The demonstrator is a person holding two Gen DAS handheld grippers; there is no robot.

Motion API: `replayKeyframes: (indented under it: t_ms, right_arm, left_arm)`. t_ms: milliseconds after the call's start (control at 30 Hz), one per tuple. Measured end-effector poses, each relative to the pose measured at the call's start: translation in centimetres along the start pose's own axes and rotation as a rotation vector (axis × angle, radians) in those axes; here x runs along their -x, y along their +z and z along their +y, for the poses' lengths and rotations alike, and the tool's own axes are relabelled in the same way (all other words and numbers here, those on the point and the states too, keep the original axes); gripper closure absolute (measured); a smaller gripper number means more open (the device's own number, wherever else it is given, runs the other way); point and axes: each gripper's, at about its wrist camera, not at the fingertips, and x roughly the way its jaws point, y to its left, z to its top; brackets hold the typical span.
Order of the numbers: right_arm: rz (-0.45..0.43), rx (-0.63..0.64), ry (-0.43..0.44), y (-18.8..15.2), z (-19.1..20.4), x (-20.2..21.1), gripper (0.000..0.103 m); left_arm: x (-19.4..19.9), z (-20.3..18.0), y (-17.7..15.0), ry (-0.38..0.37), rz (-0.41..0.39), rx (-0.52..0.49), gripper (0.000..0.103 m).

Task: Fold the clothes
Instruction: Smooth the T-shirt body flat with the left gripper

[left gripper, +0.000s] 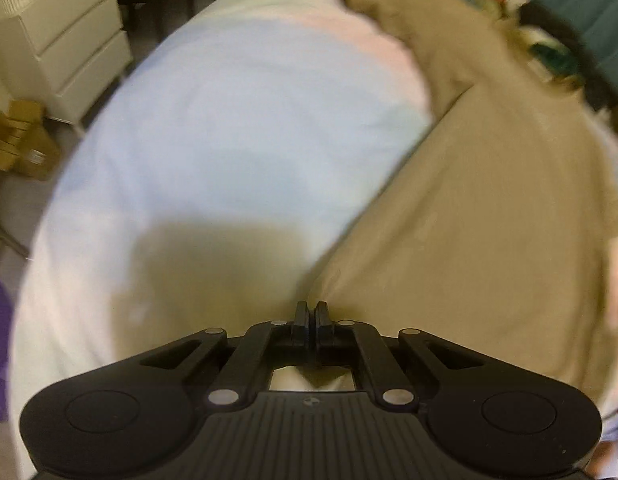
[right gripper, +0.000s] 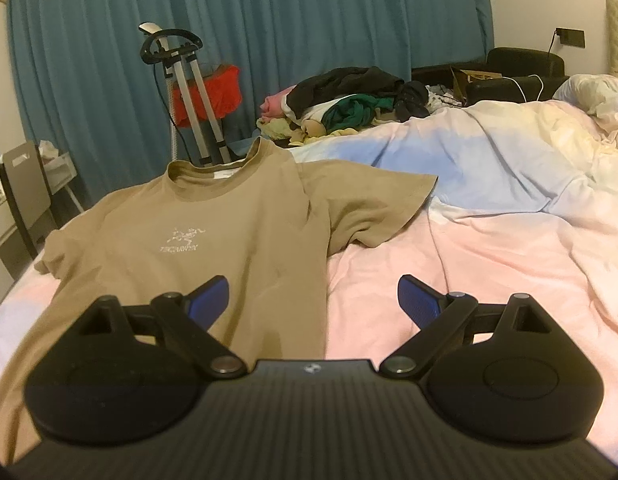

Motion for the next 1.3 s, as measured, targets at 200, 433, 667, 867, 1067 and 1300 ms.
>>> replayKeyframes:
  t_ms: [200,433,667,867,1067,1300]
  right_arm:
    - [-0.013,-0.017,0.014,0.1,-0.2,0.5,0.01]
    - [-0.038,-0.048,0.031,0.6,-0.5,0.7,0.01]
    - [-0.057,-0.06,0.048,1.9,-1.4,1.5,0.01]
    - [-0.039,-0.016,0.106,3.4,-2.4,4.3,0.01]
    - [-0.067,0.051,0.156,3.6,-2.1,6.6,0.01]
    - [-0.018,0.025,0.146,3.8,-3.0,5.3,0.01]
  left_arm:
    - [1.5,-2.0,-0.8,0.011,-0.065,-0.096,0.052]
    - [6.7,-9.2,-4.0,-0.055,-0.349,-0.317,0.022]
    - [4.5,-18.4,-7.5,-0.25,-0.442,-0.368,0.021]
    - [-0.6,-21.5,-10.4,-0.383,-0.348,-0.466,0.025]
    - [-6.0,-22.7,-10.9,-0.468,-0.298,-0.577,0.03]
    - [-8.6,-23.3,-11.9,-0.515,-0.267,-0.63,0.042]
